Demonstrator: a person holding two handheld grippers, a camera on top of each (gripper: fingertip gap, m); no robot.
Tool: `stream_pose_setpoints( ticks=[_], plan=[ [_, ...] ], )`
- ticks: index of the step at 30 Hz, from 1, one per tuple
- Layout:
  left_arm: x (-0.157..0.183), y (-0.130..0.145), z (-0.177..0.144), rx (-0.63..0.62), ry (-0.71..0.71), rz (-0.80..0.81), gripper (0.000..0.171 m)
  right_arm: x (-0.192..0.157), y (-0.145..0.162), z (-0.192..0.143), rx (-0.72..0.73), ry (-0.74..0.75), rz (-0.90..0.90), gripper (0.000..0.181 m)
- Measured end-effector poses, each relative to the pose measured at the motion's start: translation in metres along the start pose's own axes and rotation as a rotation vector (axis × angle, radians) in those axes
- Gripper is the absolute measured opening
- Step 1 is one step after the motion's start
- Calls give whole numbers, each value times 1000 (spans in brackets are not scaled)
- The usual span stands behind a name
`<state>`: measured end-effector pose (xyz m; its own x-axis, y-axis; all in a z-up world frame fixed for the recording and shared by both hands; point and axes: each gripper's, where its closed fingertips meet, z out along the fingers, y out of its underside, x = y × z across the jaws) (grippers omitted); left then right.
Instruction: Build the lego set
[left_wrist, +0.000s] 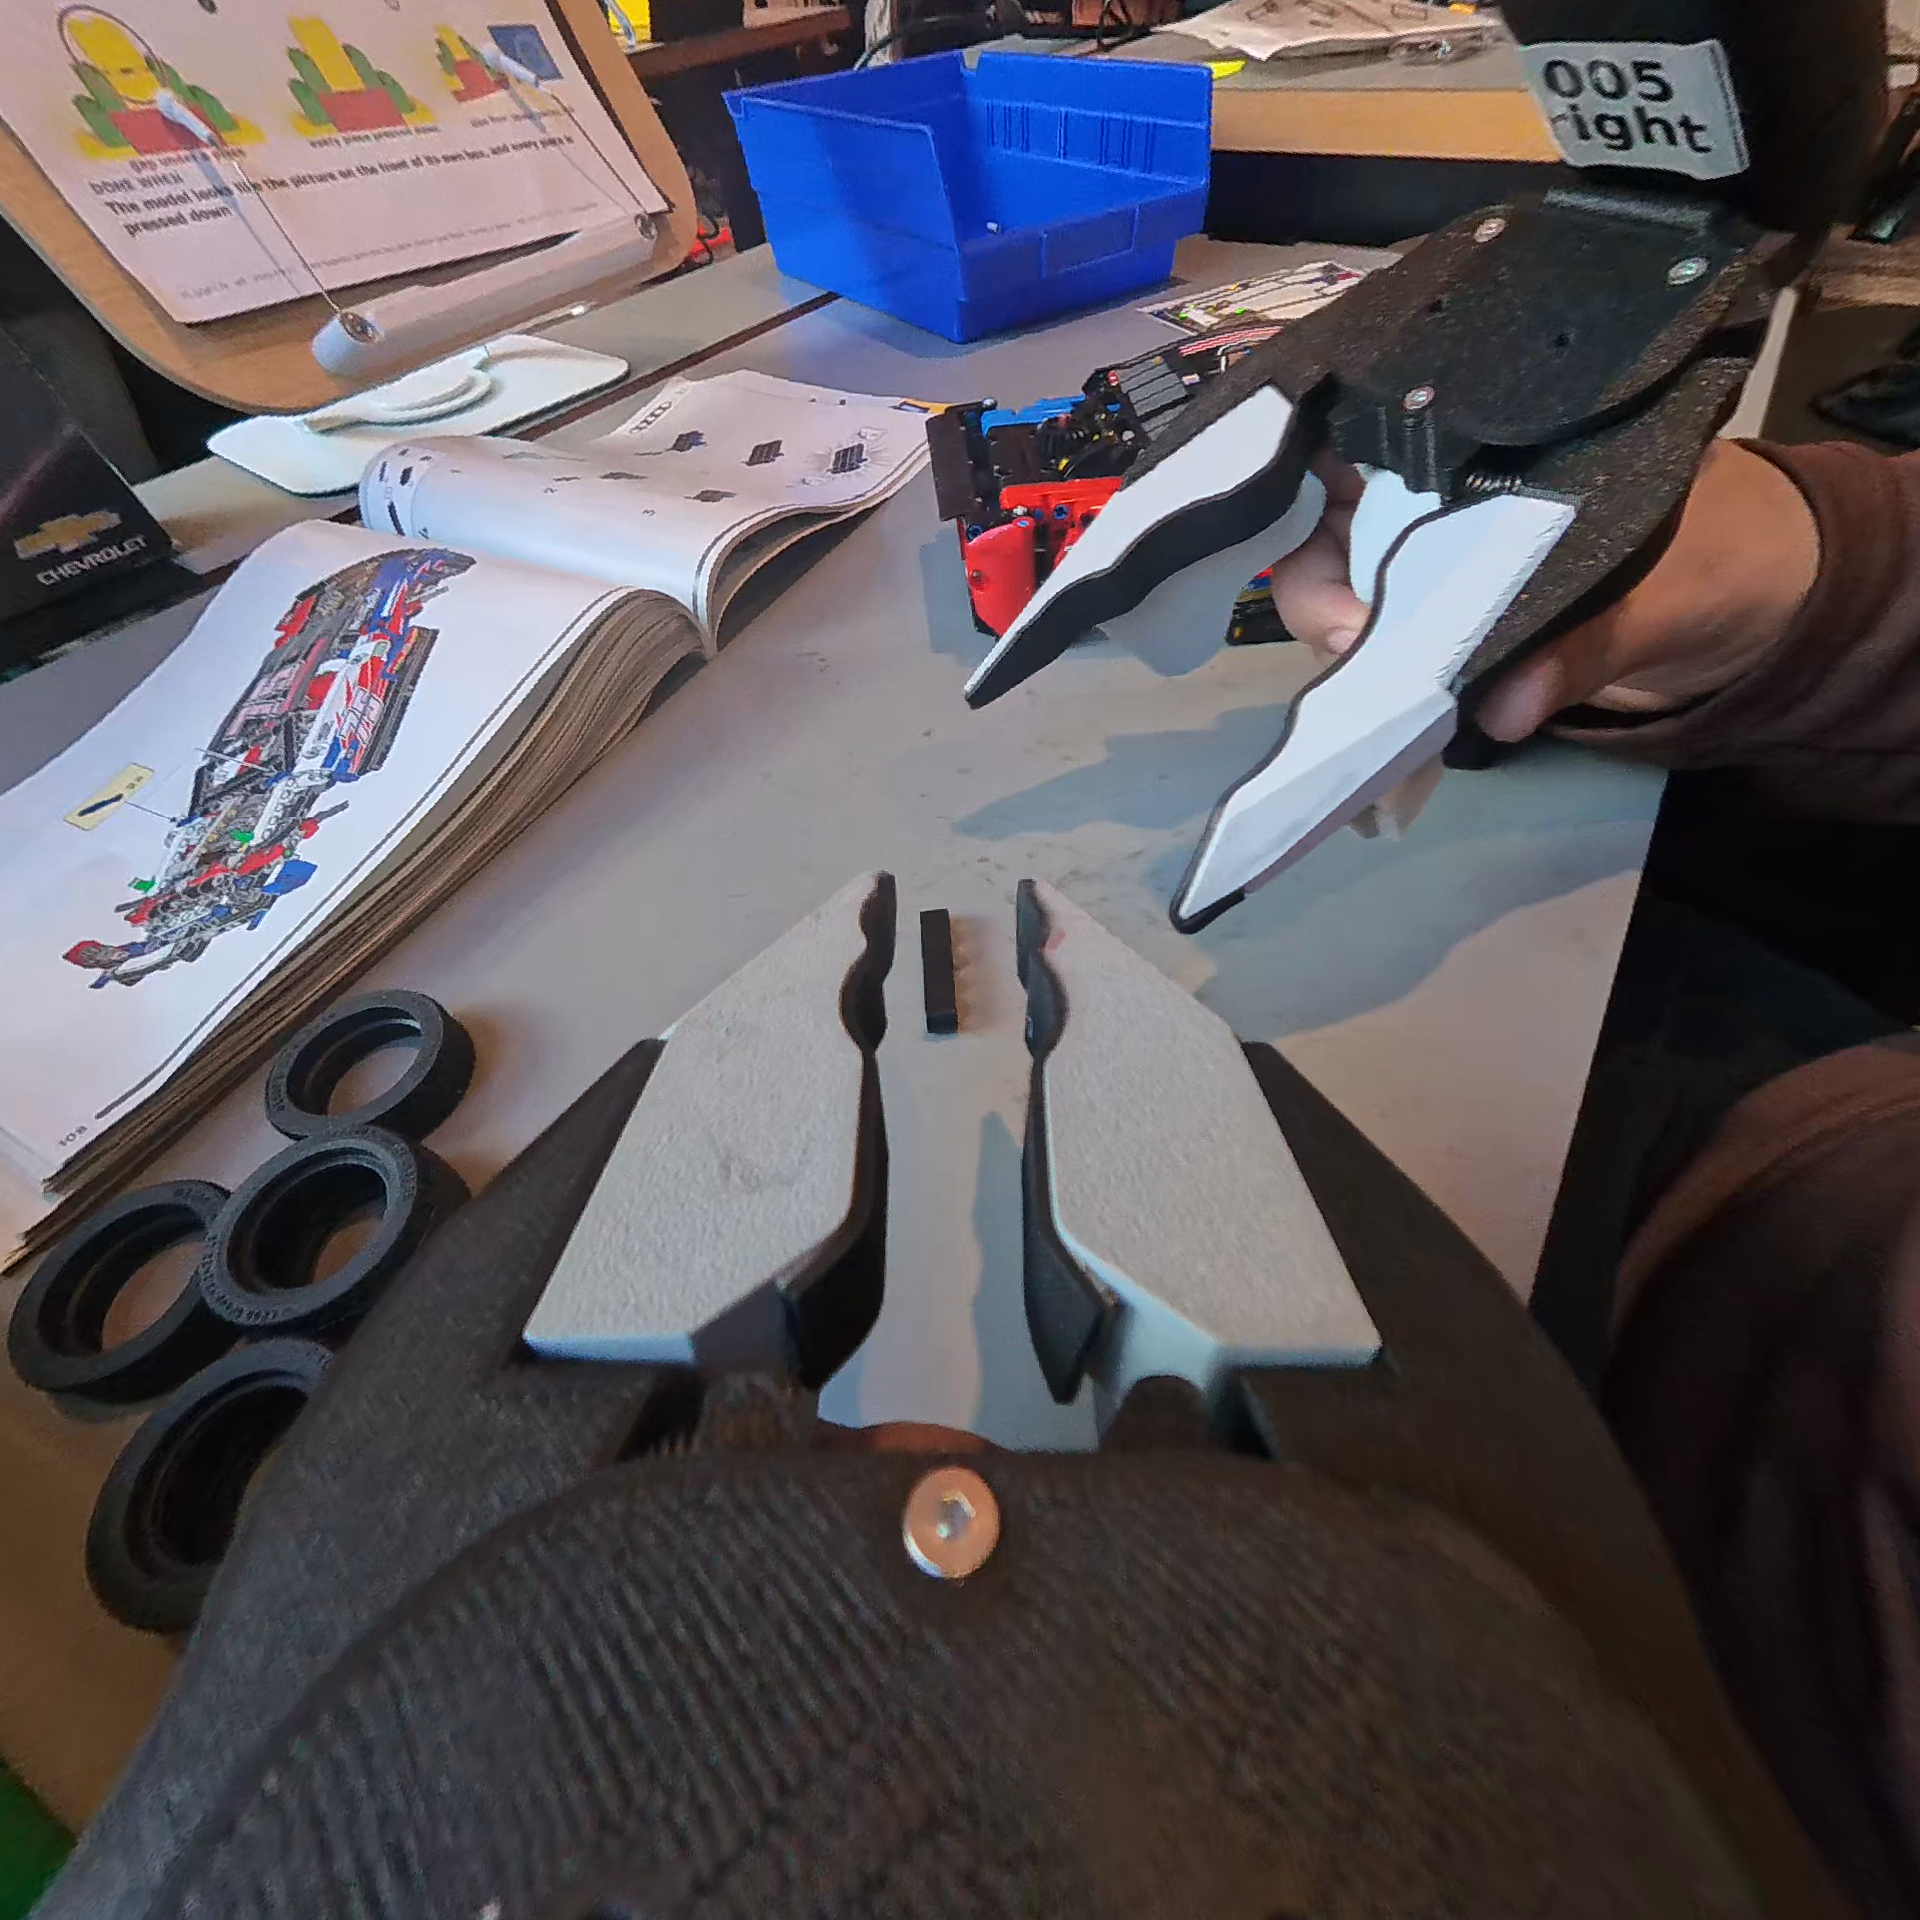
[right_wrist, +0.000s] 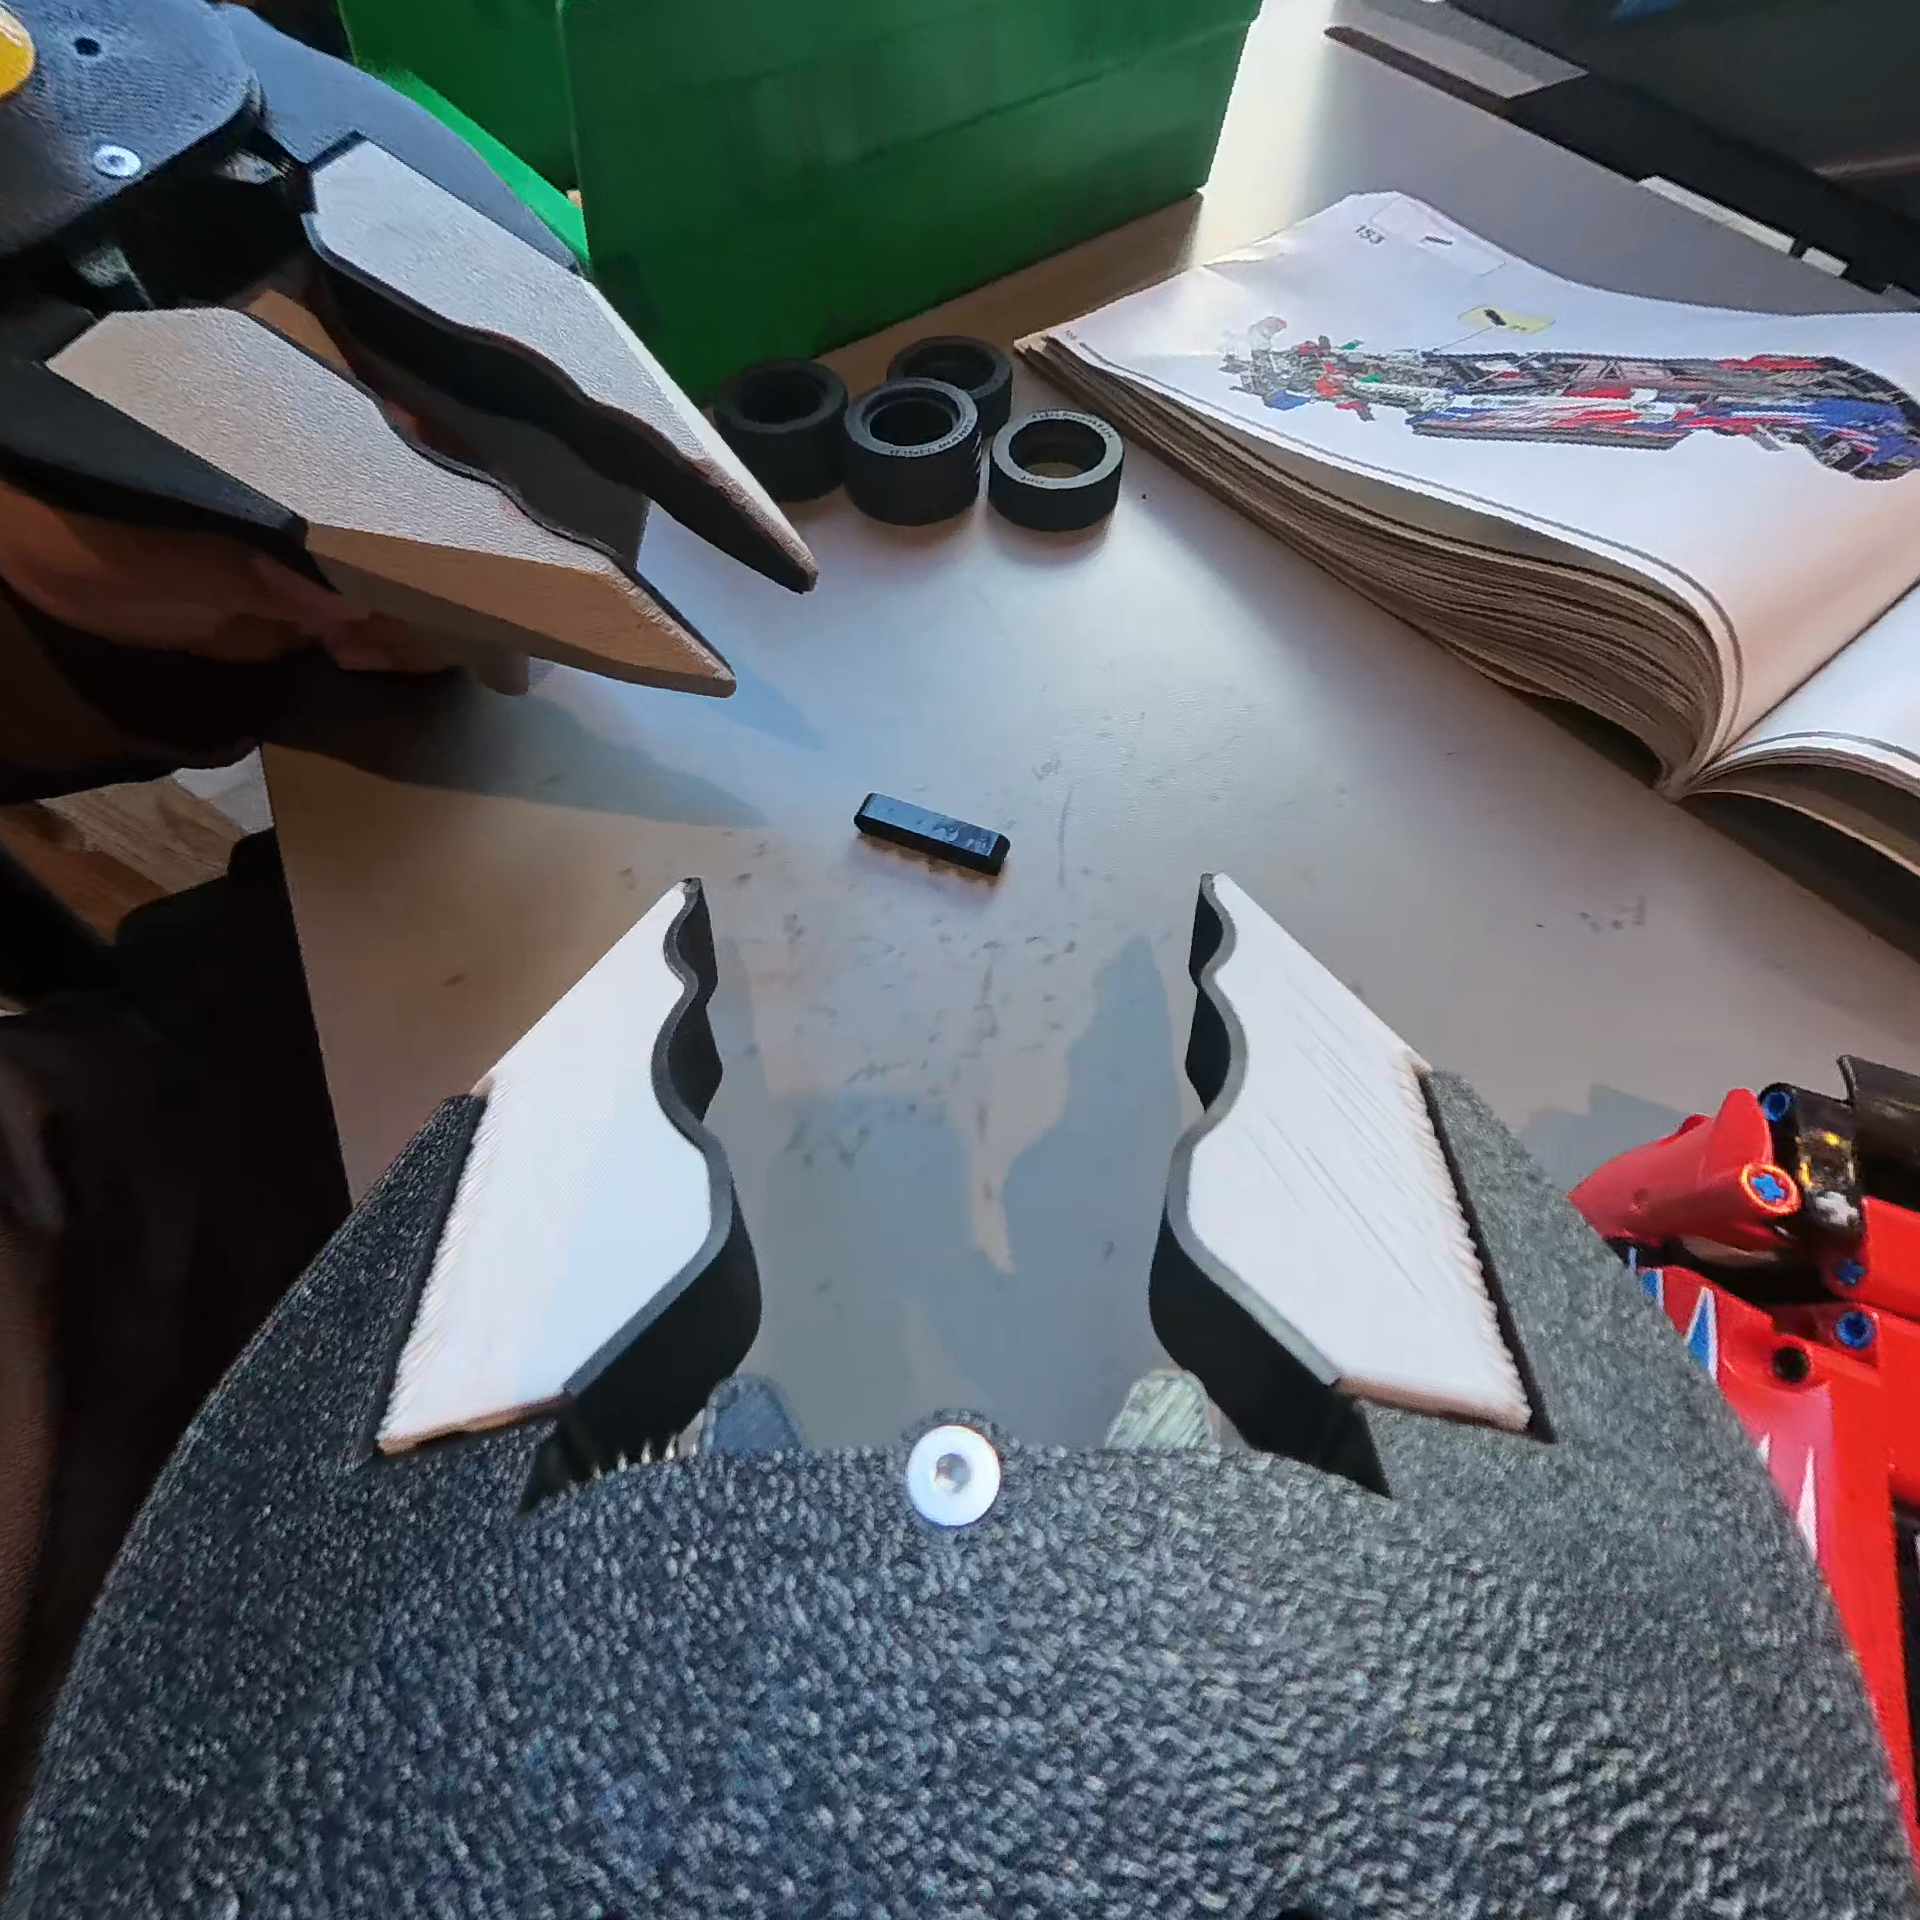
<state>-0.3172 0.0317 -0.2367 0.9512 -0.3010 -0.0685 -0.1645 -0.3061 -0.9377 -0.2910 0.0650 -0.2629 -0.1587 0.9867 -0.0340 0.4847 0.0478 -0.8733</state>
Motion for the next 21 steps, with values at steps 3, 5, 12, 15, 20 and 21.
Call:
stream_pose_setpoints(
  ticks=[3,5,12,15,20,21],
  plan=[
    [0,0,0,1,0,3,21,-2,1,0,-8,3,-24,89],
    [2,0,1,-2,3,15,21,-5,4,1,-28,0,-41,81],
    [6,2,2,-16,27,31,22,-12,10,2,-63,-24,-48,65],
    [5,-1,0,8,24,25,21,-13,11,2,-68,-22,-67,64],
    [6,-3,-2,20,33,16,21,-12,10,2,-57,-10,-70,67],
    [6,-2,-2,17,37,16,22,-11,10,2,-59,-9,-66,67]
  ],
)
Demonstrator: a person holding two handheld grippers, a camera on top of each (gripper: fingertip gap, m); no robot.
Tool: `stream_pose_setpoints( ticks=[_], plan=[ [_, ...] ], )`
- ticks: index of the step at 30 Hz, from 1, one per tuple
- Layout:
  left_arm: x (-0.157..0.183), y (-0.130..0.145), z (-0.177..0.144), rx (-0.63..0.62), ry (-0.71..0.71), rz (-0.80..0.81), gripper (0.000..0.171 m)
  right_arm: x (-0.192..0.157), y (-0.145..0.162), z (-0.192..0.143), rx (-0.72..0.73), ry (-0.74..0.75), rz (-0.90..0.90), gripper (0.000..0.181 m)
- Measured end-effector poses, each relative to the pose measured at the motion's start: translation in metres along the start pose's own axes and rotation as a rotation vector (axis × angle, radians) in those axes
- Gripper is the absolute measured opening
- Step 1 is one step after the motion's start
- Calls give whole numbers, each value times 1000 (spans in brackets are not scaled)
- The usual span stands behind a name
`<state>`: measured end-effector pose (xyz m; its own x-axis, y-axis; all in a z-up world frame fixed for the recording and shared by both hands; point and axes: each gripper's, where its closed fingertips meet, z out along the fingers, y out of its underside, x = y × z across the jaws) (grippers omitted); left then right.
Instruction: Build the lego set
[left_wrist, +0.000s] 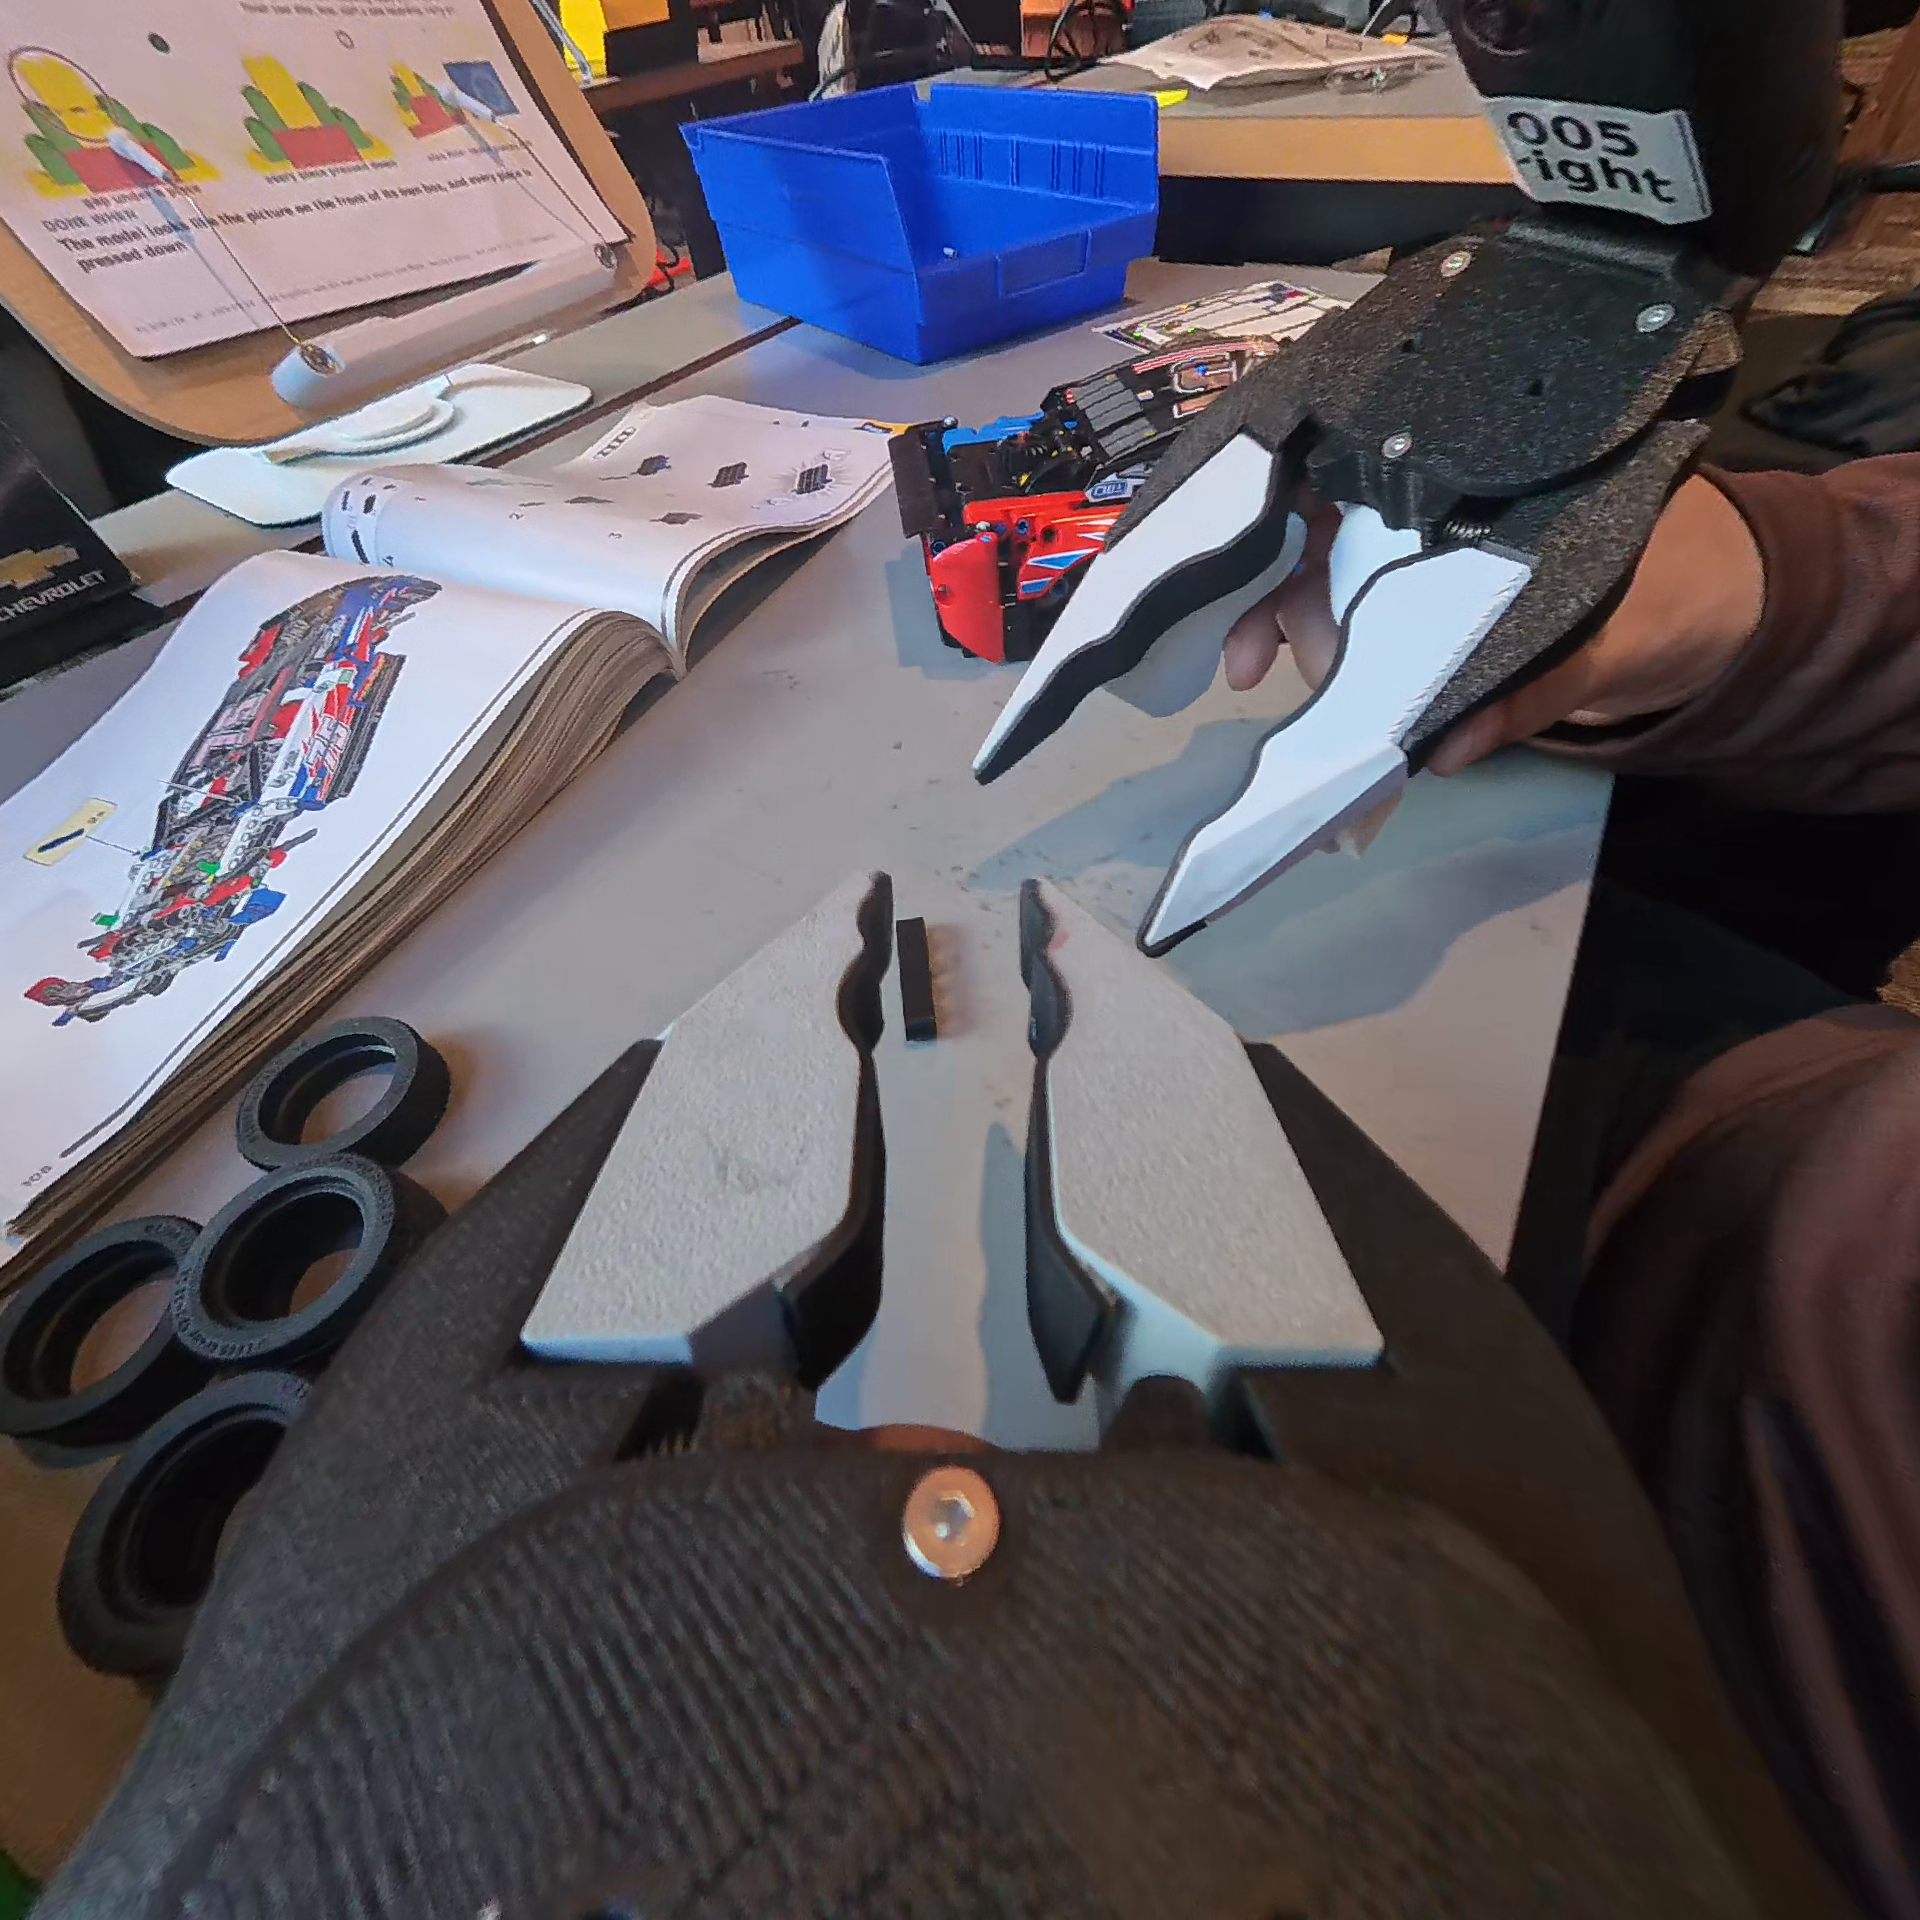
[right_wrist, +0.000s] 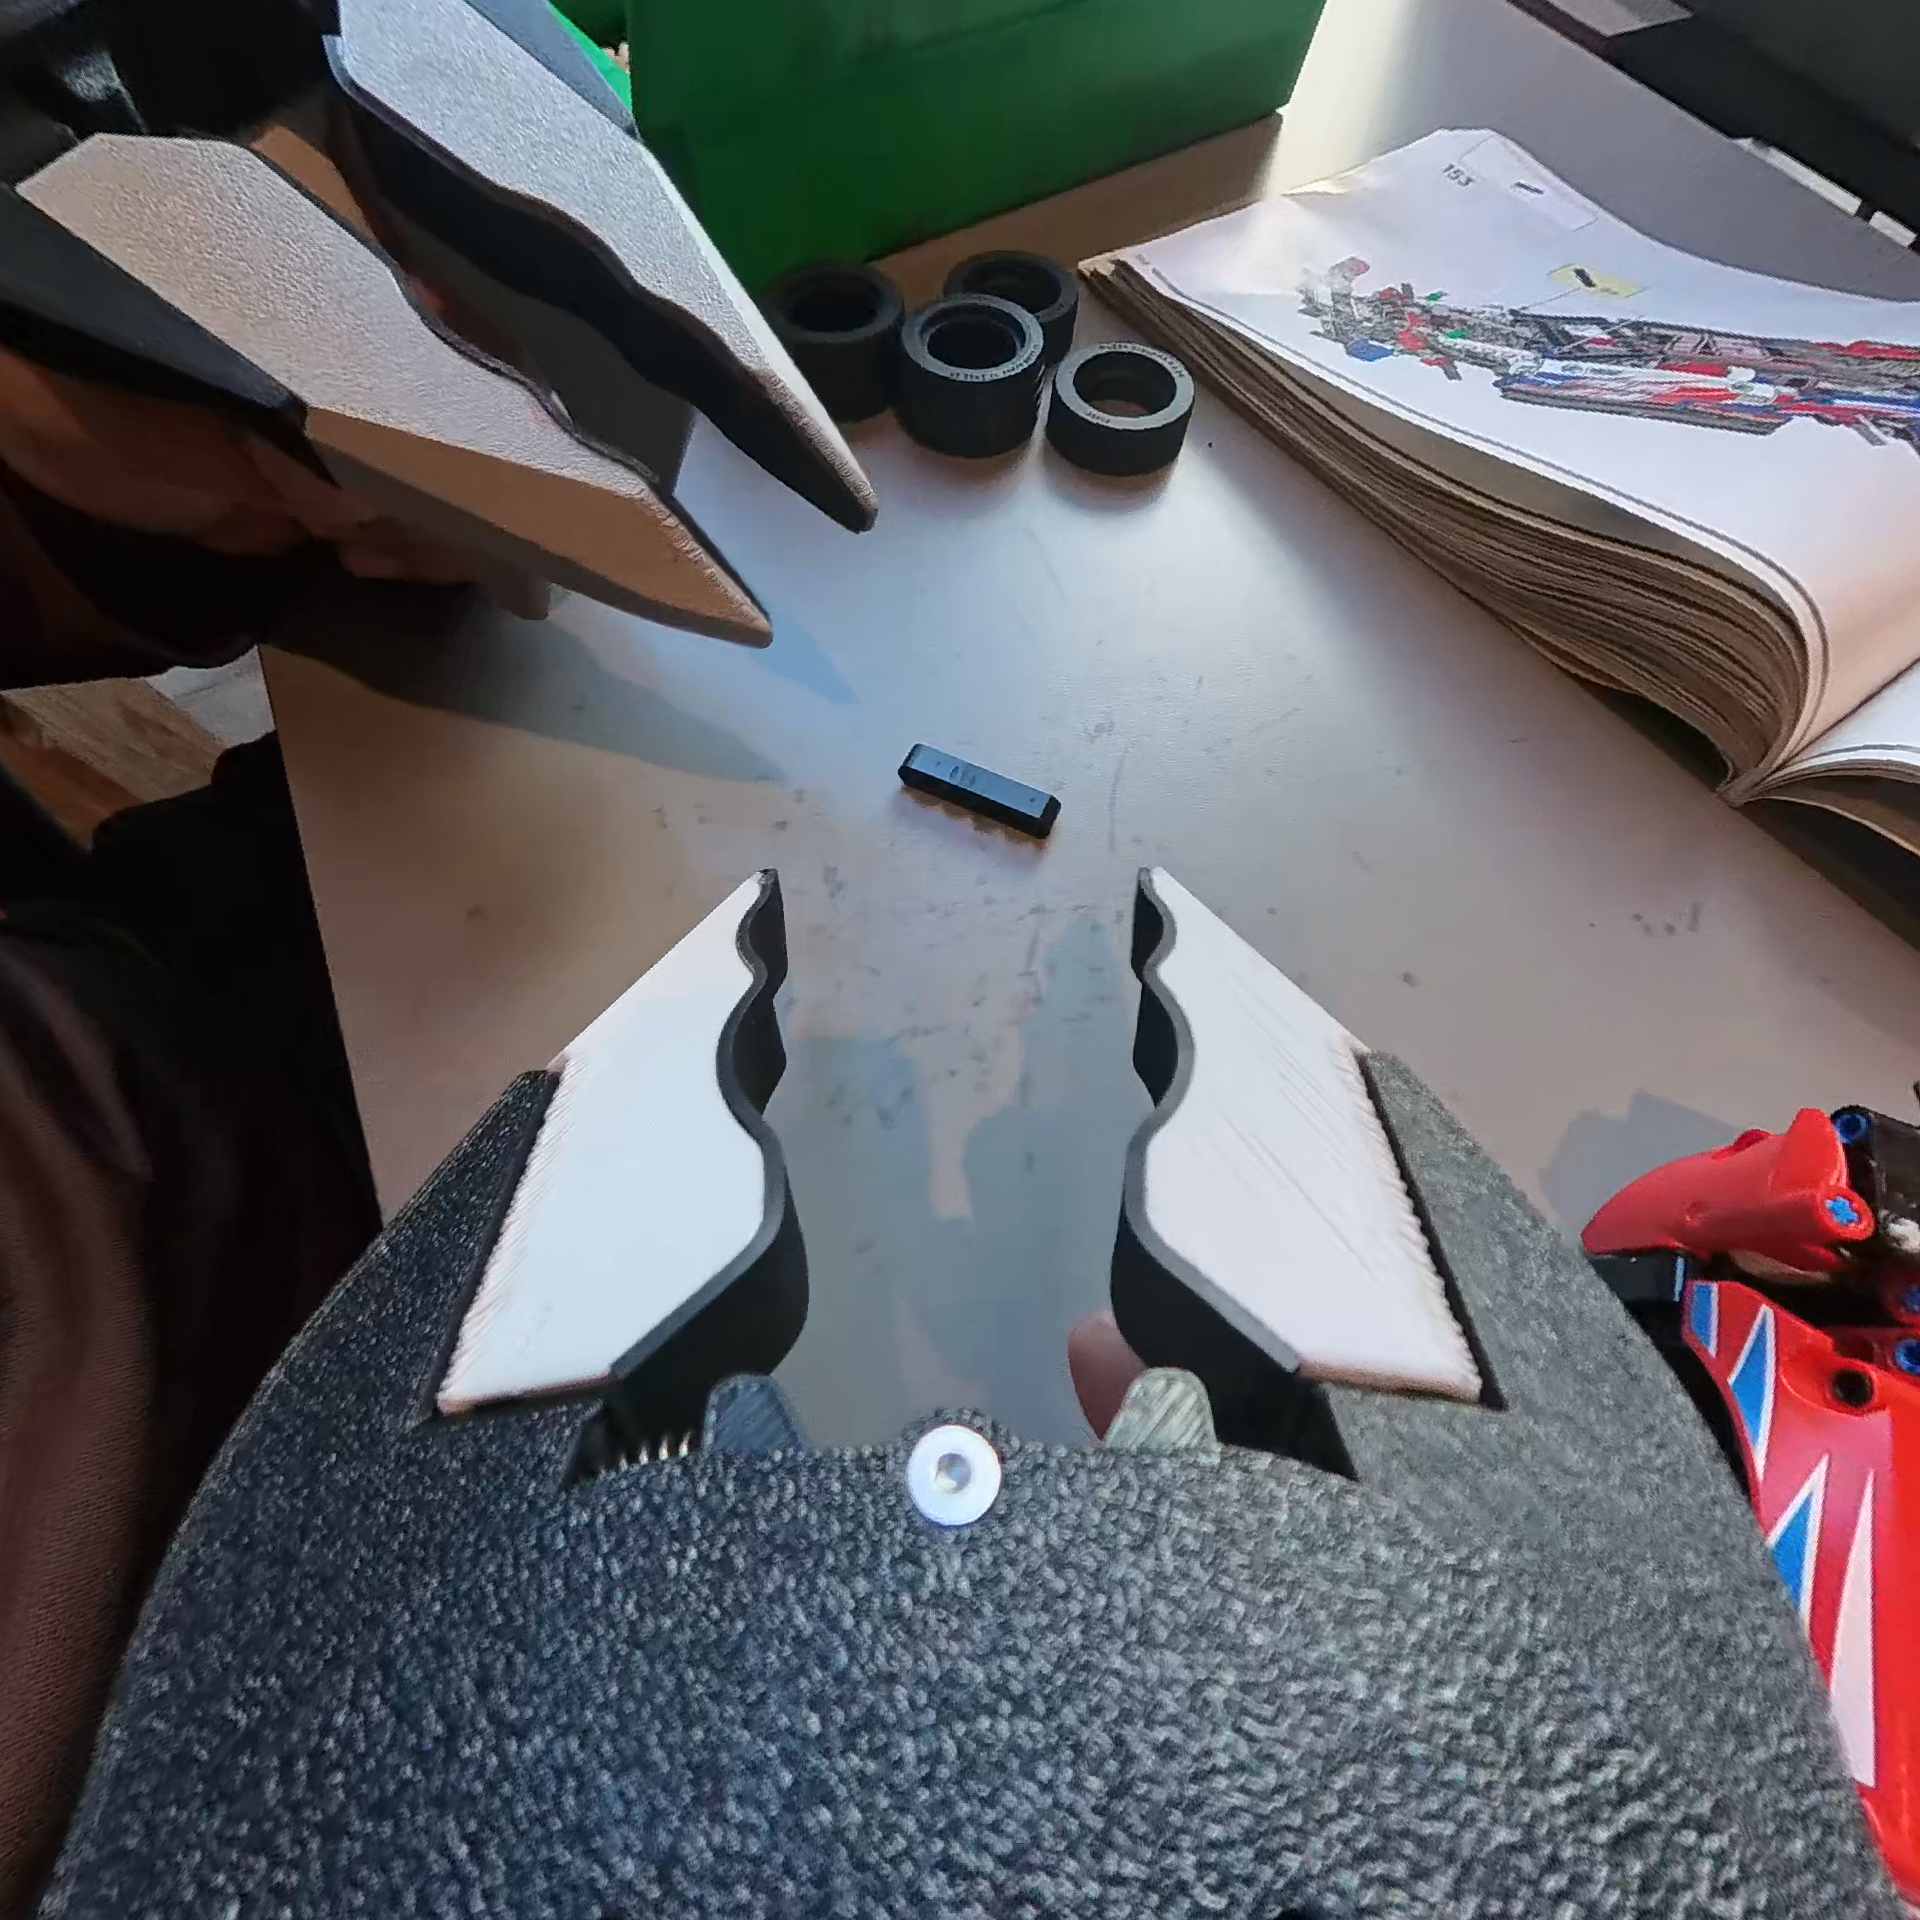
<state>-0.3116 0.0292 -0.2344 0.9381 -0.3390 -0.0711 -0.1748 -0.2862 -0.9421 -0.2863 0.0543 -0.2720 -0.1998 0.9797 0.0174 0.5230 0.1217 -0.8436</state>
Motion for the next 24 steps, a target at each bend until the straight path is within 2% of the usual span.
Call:
stream_pose_setpoints(
  ticks=[4,10,24],
  plan=[
    [0,0,0,-2,6,-10,22,1,0,3,-10,0,-4,68],
    [-1,-7,-7,61,21,-37,21,3,-1,8,-20,18,-36,64],
    [3,-2,-2,21,66,-43,22,9,-2,12,-23,15,-11,63]
  ],
)
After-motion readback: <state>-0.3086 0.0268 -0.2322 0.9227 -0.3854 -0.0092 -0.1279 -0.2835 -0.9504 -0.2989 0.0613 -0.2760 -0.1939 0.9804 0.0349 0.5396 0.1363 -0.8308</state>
